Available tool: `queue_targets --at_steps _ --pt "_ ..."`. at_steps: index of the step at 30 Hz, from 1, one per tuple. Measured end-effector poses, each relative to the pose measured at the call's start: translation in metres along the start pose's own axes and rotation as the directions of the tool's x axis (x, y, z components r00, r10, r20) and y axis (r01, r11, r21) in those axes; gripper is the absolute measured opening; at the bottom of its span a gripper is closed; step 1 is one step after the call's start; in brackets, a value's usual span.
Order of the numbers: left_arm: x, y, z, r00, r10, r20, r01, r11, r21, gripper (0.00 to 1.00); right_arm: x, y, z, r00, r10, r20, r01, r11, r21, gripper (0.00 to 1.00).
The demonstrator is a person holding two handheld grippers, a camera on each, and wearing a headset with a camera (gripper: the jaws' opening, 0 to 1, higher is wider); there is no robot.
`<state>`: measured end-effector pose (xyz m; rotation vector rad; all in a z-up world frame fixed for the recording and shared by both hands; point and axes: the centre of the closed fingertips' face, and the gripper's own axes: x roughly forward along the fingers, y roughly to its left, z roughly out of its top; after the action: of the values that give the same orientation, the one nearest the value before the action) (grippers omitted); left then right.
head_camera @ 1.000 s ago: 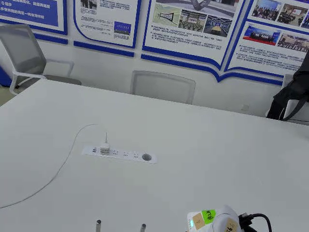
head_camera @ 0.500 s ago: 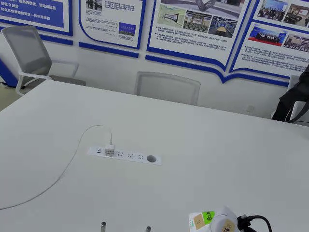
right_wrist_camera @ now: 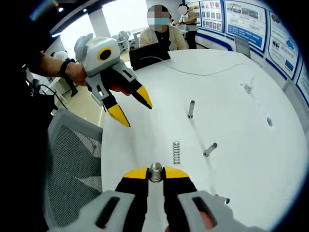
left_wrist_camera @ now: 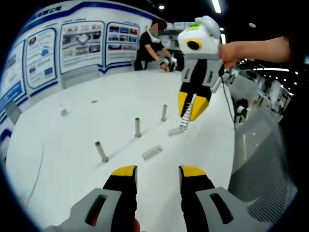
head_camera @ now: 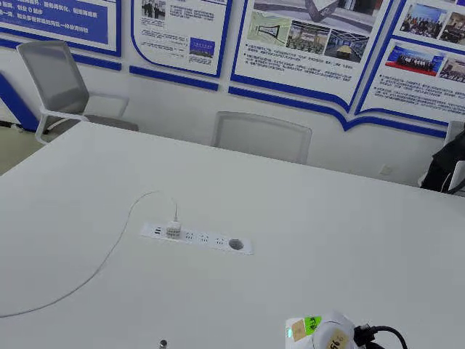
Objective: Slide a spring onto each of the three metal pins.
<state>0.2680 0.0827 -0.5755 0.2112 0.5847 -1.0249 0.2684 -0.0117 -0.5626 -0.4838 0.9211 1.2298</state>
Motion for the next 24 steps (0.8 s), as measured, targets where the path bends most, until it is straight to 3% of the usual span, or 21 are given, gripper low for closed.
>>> queue_targets --at_steps 14,24 --pt "-0.005 0.018 -0.015 0.9980 0.062 -0.009 -0.062 0.996 -0.060 0.43 0.011 -0.023 0.023 0.9999 -0.012 -0.011 0.012 0.999 -0.036 0.12" --pt "-0.014 0.037 -0.016 0.9937 0.112 -0.005 -0.112 0.990 -0.089 0.49 0.025 -0.037 0.045 0.9998 -0.002 -0.020 0.000 0.997 -0.077 0.12"
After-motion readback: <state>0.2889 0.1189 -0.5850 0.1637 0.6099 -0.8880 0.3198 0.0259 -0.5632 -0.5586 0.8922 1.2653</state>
